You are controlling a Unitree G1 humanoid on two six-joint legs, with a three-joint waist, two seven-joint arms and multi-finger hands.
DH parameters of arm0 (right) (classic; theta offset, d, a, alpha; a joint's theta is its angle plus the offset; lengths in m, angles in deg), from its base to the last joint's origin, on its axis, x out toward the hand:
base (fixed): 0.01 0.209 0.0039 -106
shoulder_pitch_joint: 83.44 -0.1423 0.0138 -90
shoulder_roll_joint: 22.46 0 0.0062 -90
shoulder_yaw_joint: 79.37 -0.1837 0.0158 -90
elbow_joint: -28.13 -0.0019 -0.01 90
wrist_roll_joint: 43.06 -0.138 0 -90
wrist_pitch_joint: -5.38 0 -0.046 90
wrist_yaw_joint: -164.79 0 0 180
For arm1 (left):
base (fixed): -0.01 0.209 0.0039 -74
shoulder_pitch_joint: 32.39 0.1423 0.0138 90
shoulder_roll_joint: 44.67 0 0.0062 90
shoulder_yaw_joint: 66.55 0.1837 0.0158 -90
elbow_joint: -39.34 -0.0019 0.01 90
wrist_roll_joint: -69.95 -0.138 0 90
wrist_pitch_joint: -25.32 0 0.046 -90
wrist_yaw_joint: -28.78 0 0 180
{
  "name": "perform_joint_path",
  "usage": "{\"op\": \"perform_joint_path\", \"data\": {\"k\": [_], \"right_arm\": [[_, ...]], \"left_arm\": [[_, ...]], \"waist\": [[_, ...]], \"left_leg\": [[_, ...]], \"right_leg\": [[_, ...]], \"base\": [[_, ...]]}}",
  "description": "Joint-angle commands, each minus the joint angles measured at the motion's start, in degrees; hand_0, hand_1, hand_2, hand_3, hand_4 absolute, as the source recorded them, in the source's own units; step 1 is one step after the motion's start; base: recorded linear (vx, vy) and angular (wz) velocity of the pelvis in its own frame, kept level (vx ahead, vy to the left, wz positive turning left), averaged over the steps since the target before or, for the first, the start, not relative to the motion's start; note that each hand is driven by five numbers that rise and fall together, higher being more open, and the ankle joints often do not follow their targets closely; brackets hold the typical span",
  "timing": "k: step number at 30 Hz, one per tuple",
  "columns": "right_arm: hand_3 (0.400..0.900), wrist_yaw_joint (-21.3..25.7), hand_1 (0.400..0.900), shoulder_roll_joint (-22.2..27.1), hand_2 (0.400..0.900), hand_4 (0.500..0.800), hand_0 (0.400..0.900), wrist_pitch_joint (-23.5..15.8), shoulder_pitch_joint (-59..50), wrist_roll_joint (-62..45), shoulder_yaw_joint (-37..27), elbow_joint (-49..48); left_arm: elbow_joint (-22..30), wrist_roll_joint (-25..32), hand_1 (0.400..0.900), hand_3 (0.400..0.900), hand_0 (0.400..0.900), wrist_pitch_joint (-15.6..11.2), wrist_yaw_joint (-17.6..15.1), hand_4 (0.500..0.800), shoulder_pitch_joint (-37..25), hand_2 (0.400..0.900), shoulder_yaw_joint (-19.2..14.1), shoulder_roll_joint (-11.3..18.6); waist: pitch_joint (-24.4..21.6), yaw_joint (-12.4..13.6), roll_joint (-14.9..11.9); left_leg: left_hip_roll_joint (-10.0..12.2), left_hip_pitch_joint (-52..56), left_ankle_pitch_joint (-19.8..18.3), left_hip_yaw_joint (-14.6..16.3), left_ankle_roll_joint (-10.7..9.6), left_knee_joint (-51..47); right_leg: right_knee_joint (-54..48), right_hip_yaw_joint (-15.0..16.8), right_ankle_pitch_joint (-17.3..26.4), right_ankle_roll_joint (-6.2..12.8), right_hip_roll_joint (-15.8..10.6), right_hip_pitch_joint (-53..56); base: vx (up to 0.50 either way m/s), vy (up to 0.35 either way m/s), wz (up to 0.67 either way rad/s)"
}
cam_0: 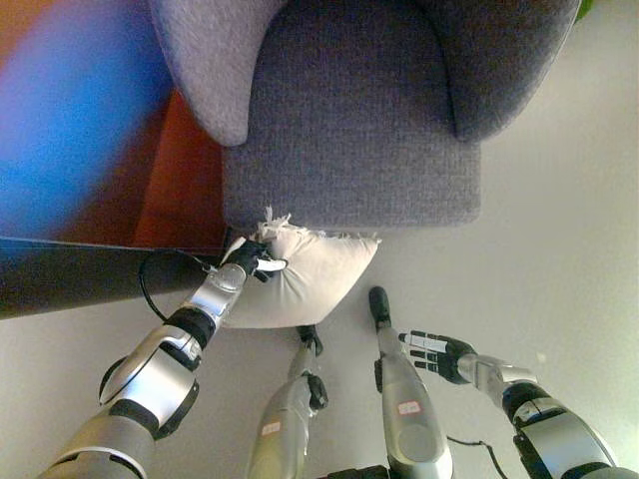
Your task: Pick up the pillow and put it on the sofa.
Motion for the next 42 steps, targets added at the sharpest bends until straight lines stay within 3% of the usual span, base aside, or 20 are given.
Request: {"op": "perform_joint_path", "data": {"k": [1,6,18,25,32,42], "right_arm": [[0.9,-0.1,0.9,0.7,0.9,0.8,0.9,1.1,6.3,1.8,-2.2,4.6],[0.9,-0.2,0.9,-0.1,0.9,0.8,0.9,1.0,10.4,3.1,-3.7,5.9],[0.9,-0.4,0.9,-1.3,0.9,0.8,0.9,1.7,18.4,6.2,-7.6,8.9],[0.9,0.1,0.9,-2.5,0.9,0.8,0.9,1.9,21.0,6.6,-9.2,10.5],[0.9,0.6,0.9,-3.4,0.9,0.8,0.9,2.2,23.3,6.1,-10.5,11.5],[0.9,0.3,0.9,-4.0,0.9,0.8,0.9,2.6,24.9,3.7,-11.2,12.8]], "left_arm": [[6.7,-4.3,0.4,0.4,0.4,-6.9,1.5,0.5,-2.7,0.4,-3.1,2.6],[10.6,-6.8,0.4,0.4,0.4,-6.2,2.3,0.5,1.6,0.4,-2.7,2.7],[13.3,-12.5,0.4,0.4,0.4,-5.5,6.2,0.5,7.6,0.4,-4.2,3.5],[16.7,-15.1,0.4,0.4,0.4,-4.9,9.1,0.5,7.6,0.4,-4.9,6.7],[20.8,-16.1,0.4,0.4,0.4,-4.3,13.0,0.5,2.4,0.4,-4.9,12.8],[19.7,-16.6,0.4,0.4,0.4,0.7,16.4,0.5,-12.6,0.4,-0.7,18.3]], "waist": [[-7.2,2.7,0.7],[-11.7,3.2,1.6],[-21.5,3.3,2.8],[-25.5,3.4,2.5],[-28.1,3.0,1.9],[-29.8,0.8,1.8]], "left_leg": [[-1.7,7.4,-5.0,2.8,-5.5,0.5],[-1.6,11.8,-5.8,2.4,-5.2,0.3],[-1.9,20.1,-8.8,1.6,-4.0,0.8],[-1.7,25.1,-10.5,1.3,-3.6,0.8],[-1.1,28.1,-11.6,1.4,-3.3,0.7],[-0.2,29.2,-12.0,2.6,-3.3,0.6]], "right_leg": [[4.4,0.7,-5.2,3.61,0.0,2.1],[4.1,-0.8,-6.4,3.21,-0.1,7.1],[3.9,-1.9,-8.7,2.49,0.4,16.2],[3.1,-1.8,-9.6,2.37,1.2,21.5],[2.5,-1.4,-9.8,2.65,2.0,24.3],[1.9,0.2,-9.1,3.27,3.1,24.4]], "base": [[0.11,-0.024,0.09],[0.13,-0.018,0.08],[0.15,-0.022,0.0],[0.14,-0.044,0.02],[0.09,-0.063,-0.03],[0.02,-0.068,-0.09]]}}
